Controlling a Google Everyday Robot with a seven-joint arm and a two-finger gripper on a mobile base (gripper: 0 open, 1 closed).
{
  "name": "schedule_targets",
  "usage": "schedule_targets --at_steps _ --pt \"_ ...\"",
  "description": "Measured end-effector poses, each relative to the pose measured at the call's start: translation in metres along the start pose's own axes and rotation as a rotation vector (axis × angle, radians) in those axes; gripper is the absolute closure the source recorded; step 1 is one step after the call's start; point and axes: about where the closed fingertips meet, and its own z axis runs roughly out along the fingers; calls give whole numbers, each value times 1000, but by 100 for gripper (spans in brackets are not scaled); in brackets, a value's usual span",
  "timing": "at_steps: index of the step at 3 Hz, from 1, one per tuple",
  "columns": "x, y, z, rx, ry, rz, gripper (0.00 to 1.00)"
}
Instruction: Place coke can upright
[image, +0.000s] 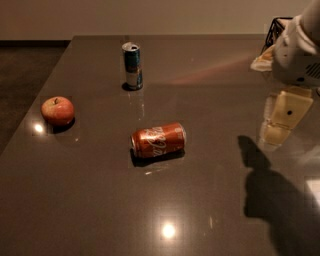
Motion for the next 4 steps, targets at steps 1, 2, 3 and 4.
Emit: schedule_targets --at_steps 1,2,3,4 --pt "-45 0 26 -51 -19 -117 0" --pt "-83 6 51 -89 -19 -221 0" --pt "-116 20 71 -107 -2 -319 0" --pt "-144 39 92 -132 25 -408 0"
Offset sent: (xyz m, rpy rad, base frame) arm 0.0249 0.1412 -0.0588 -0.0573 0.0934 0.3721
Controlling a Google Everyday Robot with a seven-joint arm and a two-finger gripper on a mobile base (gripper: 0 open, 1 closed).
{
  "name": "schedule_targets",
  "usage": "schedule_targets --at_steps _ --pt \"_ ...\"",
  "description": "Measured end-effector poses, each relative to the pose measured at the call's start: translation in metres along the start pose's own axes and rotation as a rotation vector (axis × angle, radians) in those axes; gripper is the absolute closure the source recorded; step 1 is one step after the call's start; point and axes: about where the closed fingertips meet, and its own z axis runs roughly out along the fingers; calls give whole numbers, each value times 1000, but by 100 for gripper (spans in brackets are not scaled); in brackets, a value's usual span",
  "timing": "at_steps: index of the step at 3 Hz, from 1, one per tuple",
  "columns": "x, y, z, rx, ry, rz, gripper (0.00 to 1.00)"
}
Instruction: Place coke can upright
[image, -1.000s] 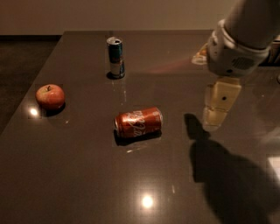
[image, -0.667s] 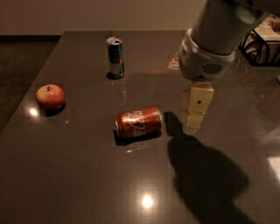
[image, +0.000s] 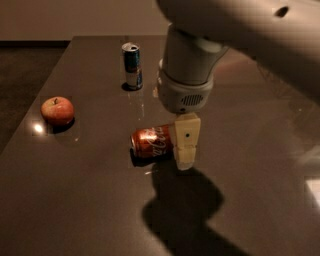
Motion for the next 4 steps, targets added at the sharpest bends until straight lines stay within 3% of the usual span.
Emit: schedule_targets --at_steps 2,4 --pt "-37 9 44 -73 61 -91 0" --pt "-44 3 63 -124 90 -50 41"
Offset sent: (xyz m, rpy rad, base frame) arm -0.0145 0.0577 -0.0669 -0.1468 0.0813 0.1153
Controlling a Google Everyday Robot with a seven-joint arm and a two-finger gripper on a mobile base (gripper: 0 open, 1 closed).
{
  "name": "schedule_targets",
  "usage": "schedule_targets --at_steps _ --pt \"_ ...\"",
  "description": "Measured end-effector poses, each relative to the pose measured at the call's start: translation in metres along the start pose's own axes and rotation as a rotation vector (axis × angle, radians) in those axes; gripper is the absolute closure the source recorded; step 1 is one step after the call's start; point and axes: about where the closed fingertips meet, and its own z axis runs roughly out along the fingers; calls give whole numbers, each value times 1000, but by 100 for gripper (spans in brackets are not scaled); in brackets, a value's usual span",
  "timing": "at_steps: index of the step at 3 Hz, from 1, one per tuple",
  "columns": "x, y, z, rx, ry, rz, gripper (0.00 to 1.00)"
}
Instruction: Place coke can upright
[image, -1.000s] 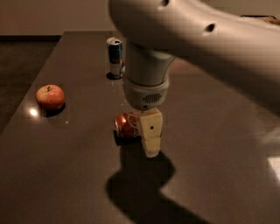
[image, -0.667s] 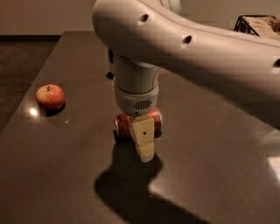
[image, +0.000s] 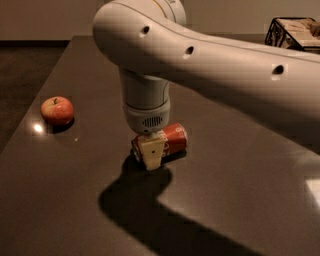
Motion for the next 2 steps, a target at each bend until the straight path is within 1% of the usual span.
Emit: schedule_targets --at_steps 1,2 --pt "4 -7 0 -15 -9 33 64" --pt "15 -14 -15 -30 -101 76 87"
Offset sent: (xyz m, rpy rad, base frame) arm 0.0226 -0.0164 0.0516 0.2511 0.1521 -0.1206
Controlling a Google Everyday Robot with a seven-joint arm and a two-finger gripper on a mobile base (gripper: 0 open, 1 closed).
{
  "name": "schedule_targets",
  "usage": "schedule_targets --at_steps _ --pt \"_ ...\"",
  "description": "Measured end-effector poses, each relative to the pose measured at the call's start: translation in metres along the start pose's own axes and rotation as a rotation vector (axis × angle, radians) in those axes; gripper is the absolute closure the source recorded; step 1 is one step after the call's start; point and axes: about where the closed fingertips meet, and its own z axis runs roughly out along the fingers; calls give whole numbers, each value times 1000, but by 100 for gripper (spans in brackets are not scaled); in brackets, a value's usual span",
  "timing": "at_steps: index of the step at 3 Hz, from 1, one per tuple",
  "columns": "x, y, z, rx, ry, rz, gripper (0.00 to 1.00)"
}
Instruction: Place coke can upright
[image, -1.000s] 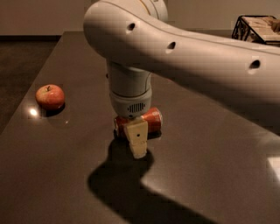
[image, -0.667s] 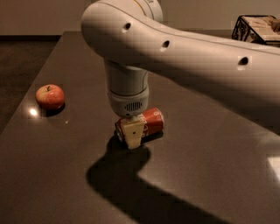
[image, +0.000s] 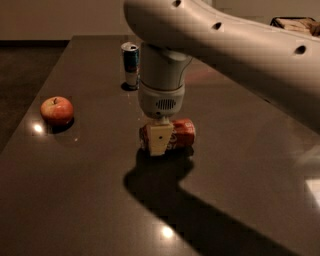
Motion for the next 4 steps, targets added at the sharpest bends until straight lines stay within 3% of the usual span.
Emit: schedule_targets --at_steps 1,2,4 --pt "3 -2 -32 23 -199 50 100" --pt "3 6 -59 54 -413 104 100" --pt "2 18 -75 110 -848 230 100"
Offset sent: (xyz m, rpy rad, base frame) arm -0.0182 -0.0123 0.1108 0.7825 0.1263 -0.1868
